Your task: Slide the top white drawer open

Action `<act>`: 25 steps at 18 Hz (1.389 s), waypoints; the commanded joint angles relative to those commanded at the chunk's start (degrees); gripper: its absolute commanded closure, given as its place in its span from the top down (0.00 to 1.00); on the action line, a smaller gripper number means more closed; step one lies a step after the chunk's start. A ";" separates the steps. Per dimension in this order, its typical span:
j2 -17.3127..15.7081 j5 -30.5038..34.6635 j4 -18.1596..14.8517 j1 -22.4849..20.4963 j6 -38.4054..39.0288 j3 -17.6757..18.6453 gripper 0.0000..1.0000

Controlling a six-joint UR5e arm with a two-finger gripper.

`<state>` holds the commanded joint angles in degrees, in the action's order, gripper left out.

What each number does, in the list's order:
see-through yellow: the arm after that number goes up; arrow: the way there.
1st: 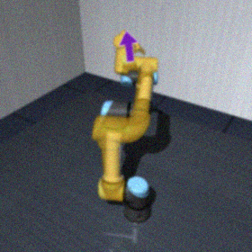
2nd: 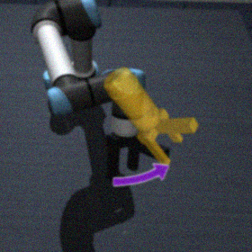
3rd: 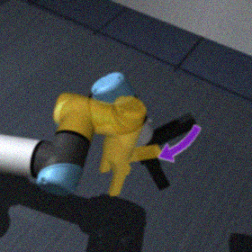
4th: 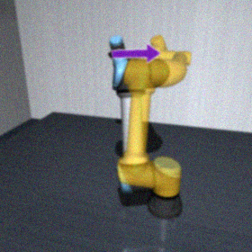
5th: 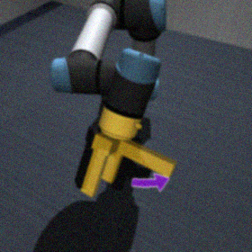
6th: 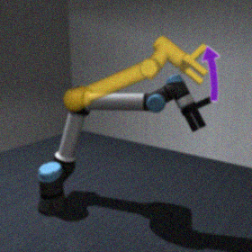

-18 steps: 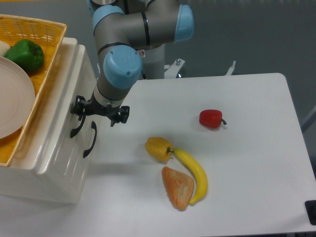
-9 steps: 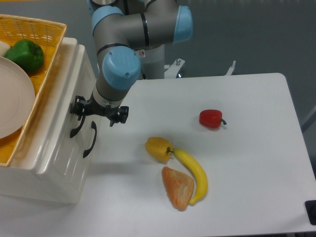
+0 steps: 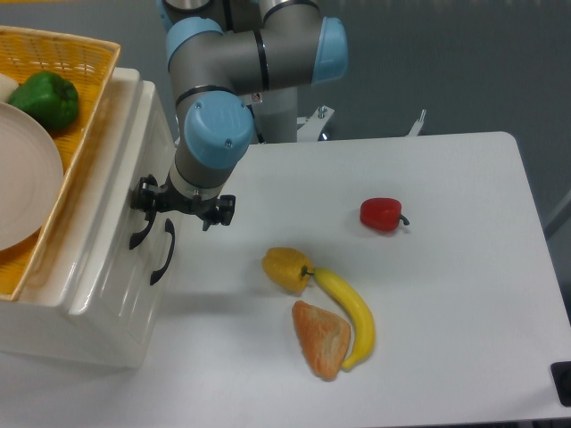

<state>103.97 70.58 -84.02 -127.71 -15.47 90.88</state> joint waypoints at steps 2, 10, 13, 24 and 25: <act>0.00 0.09 0.00 -0.09 -0.09 0.00 1.00; -0.26 3.25 -0.26 -1.84 -0.09 0.00 1.00; -0.35 3.34 -0.26 -2.81 -0.09 0.00 1.00; -0.53 3.43 -0.26 -6.41 -0.18 -0.79 1.00; -0.53 3.43 -0.26 -6.94 -0.18 -0.79 1.00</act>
<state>103.45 74.00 -84.29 -134.64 -15.64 90.09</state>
